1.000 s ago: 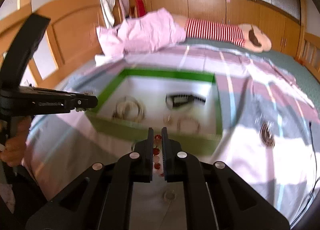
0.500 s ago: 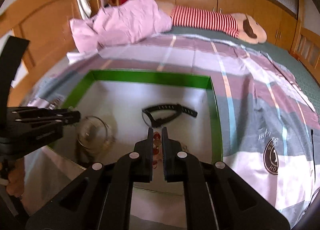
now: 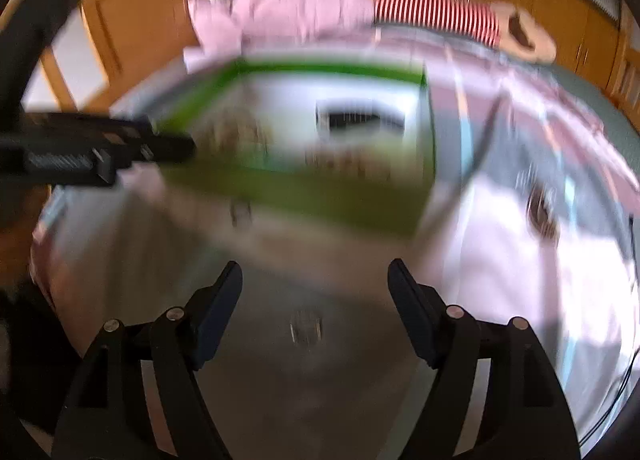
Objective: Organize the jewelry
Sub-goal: 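Carry the bracelet and pendant into the green box and open both grippers, then move the left gripper to the small dark ring while the right moves to the gold ring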
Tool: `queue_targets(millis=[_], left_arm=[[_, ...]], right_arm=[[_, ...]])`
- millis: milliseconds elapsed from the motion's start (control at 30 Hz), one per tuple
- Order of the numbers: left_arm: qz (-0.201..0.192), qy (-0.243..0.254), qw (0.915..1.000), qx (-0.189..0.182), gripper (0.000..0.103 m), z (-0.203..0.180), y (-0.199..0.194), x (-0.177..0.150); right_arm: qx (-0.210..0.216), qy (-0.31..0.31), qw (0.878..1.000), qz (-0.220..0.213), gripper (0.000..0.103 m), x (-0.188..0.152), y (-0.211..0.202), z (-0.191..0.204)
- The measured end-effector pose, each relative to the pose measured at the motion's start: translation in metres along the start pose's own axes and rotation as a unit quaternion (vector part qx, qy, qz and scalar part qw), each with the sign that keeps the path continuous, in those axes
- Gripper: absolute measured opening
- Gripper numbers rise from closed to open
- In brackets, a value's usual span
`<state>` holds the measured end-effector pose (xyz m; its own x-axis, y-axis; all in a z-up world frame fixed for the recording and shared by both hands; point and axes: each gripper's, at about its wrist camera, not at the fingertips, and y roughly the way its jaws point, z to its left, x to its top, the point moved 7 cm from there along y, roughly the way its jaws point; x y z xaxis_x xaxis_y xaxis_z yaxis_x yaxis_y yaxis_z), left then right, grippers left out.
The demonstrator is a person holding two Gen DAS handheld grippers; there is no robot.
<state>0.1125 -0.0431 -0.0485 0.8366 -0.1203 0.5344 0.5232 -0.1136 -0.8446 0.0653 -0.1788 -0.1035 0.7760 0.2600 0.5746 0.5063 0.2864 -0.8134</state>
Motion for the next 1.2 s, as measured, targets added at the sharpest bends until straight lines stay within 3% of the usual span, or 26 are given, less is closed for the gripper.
queue_targets(millis=[133,233,333,433,467,700,933,1067,1133,1200], left_arm=[[0.038,0.037,0.9985,0.017,0.072,-0.014,0.022,-0.03],[0.066,0.035,0.9968,0.027,0.072,-0.016,0.046,-0.039],[0.081,0.023,0.9959,0.035,0.072,-0.009,0.061,-0.042],[0.092,0.015,0.9948,0.041,0.072,-0.004,0.069,-0.046],[0.094,0.014,0.9946,0.04,0.072,-0.003,0.07,-0.045],[0.102,0.018,0.9938,0.041,0.074,-0.008,0.077,-0.049],[0.081,0.02,0.9961,0.029,0.078,-0.017,0.076,-0.043],[0.08,0.033,0.9951,0.048,0.078,-0.021,0.085,-0.044],[0.085,0.042,0.9938,0.057,0.073,-0.022,0.091,-0.046],[0.094,0.041,0.9933,0.053,0.059,-0.023,0.096,-0.048]], right_arm=[[0.004,0.001,0.998,0.059,0.074,-0.027,0.027,0.011],[0.004,-0.008,0.998,0.065,0.074,-0.03,0.036,0.02],[-0.018,-0.028,0.998,0.062,0.054,-0.032,0.038,0.023],[-0.01,-0.016,0.998,0.057,0.025,-0.03,0.037,0.021],[-0.014,-0.013,0.998,0.055,0.021,-0.028,0.038,0.019],[-0.009,-0.001,0.999,0.039,0.021,-0.022,0.038,0.017],[-0.01,0.001,0.999,0.039,0.021,-0.021,0.04,0.015],[-0.01,0.001,0.999,0.038,0.021,-0.022,0.04,0.015],[-0.01,0.0,0.999,0.038,0.021,-0.022,0.04,0.015],[-0.011,-0.001,0.999,0.038,0.021,-0.022,0.041,0.015]])
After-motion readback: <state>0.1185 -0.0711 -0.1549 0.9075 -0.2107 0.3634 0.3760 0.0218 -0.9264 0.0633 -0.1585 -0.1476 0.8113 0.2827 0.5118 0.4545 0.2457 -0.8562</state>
